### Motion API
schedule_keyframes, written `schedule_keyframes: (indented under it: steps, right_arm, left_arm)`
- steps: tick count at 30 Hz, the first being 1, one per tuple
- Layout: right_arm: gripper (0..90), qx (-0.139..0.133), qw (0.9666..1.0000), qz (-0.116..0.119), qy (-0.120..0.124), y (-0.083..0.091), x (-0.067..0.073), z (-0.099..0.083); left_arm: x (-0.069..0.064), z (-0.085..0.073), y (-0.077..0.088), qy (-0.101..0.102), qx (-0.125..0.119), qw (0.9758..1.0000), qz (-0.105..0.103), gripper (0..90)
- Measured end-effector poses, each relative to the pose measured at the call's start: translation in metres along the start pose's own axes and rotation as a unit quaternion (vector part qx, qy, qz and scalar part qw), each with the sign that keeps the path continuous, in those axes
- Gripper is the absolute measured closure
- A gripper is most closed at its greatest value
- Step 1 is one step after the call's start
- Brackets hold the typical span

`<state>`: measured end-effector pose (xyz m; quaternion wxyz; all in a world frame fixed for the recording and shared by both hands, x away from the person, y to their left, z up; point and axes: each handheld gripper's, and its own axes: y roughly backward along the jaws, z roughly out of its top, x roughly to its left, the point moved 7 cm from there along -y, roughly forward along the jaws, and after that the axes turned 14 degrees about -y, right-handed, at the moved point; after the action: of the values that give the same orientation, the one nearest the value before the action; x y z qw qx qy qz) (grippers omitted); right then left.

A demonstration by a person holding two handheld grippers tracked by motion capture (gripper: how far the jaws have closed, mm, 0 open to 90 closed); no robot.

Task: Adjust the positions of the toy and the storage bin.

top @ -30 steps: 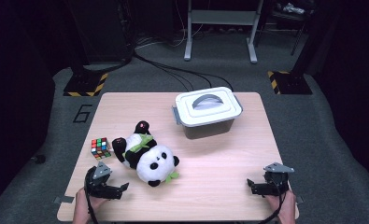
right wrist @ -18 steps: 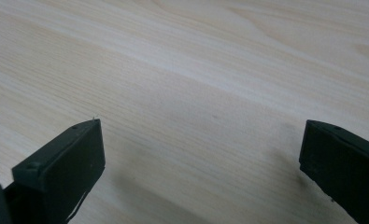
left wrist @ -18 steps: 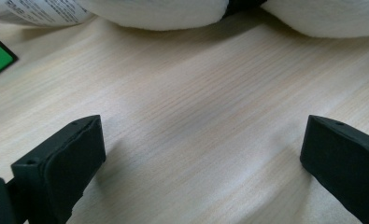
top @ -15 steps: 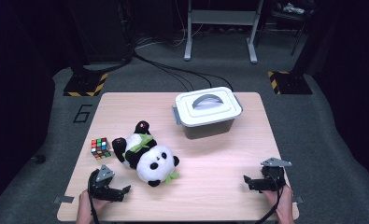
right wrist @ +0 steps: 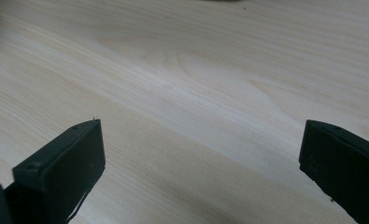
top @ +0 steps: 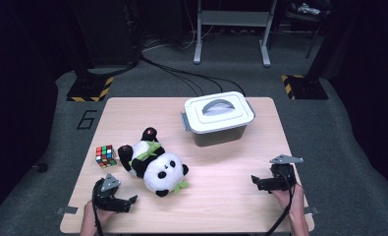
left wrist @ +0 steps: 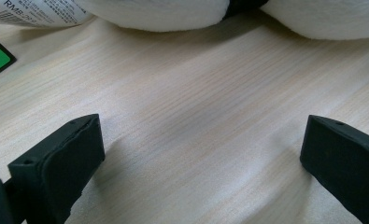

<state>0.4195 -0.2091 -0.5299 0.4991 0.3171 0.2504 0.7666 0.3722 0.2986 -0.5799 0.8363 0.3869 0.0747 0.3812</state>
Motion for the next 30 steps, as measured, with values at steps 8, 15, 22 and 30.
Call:
schedule_keyframes:
  steps: [8, 15, 22, 30]
  right_arm:
    - [0.0, -0.001, 0.9999, 0.01, 0.012, 0.0, 0.009, 0.022]
    - [0.0, -0.001, 0.9995, 0.016, 0.029, -0.001, 0.016, 0.045]
    - [0.0, 0.0, 0.9988, 0.027, 0.04, -0.006, 0.026, 0.07]
    - [0.0, 0.001, 0.9987, 0.026, 0.044, -0.009, 0.03, 0.09]
  left_arm:
    - [0.0, 0.0, 0.0, -0.001, 0.0, 1.0, 0.0, 0.0]
    - [0.0, 0.0, 0.0, -0.002, 0.0, 1.0, 0.0, 0.0]
    - [0.0, 0.0, 0.0, -0.005, 0.003, 1.0, -0.002, 0.0]
    - [0.0, 0.0, -0.001, -0.003, -0.003, 1.0, 0.004, 0.0]
